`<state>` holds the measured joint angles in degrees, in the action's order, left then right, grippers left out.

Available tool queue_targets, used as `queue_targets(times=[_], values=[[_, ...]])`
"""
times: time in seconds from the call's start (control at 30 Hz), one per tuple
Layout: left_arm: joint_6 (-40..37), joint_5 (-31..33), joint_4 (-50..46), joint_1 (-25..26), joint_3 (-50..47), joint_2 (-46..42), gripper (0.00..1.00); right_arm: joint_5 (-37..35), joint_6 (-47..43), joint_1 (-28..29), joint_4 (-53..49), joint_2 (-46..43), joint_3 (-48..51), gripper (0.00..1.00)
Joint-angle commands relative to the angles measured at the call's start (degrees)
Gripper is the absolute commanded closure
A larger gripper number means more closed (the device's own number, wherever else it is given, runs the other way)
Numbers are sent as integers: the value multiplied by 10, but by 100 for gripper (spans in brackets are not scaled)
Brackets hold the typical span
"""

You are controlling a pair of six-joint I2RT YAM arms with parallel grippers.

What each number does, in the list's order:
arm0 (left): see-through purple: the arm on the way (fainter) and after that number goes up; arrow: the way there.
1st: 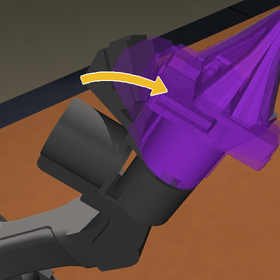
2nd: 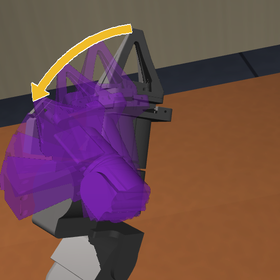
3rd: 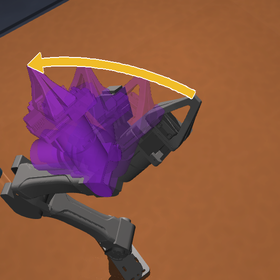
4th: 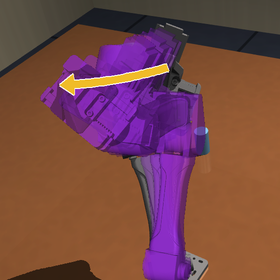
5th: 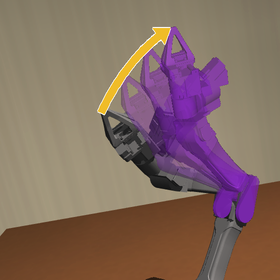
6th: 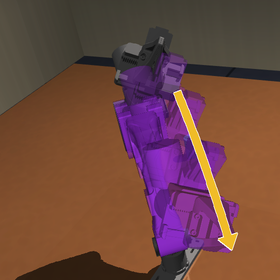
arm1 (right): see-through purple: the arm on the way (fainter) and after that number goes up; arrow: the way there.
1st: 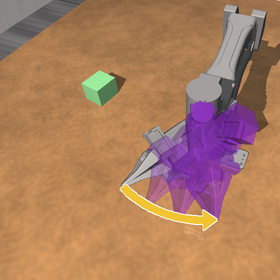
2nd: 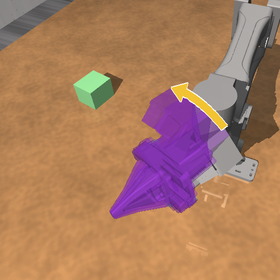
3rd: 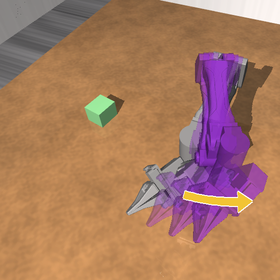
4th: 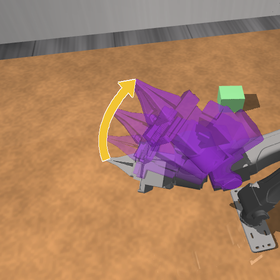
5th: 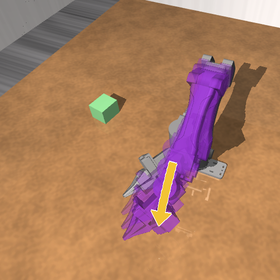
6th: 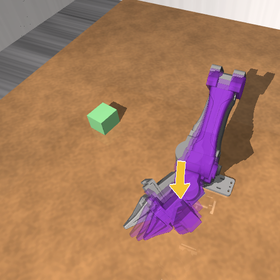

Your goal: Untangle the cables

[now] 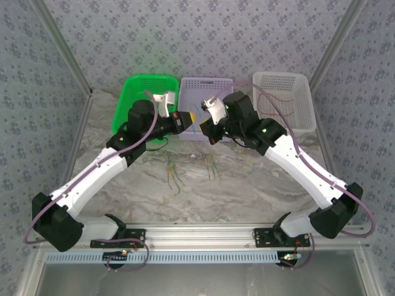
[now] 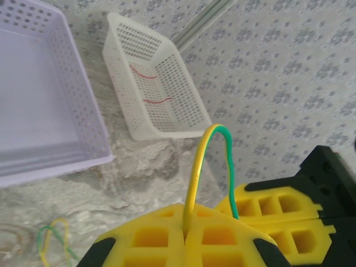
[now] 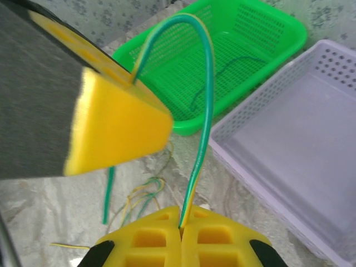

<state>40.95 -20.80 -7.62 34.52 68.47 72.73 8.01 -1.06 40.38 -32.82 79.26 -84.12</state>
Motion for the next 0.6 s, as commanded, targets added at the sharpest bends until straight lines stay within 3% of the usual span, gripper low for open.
queue_targets(times=[0.0, 0.2, 0.43, 0.57], values=[[-95, 53, -159, -4, 51, -29, 100, -108, -63, 4, -50, -22, 0, 100], [-233, 70, -373, -3, 98, -27, 100, -263, -207, 40, -27, -35, 43, 100], [-309, 170, -491, 33, 95, -31, 100, -426, -359, 70, 20, -37, 71, 100], [-319, 214, -528, 59, 95, -10, 100, -457, -411, 70, 46, -46, 75, 100]])
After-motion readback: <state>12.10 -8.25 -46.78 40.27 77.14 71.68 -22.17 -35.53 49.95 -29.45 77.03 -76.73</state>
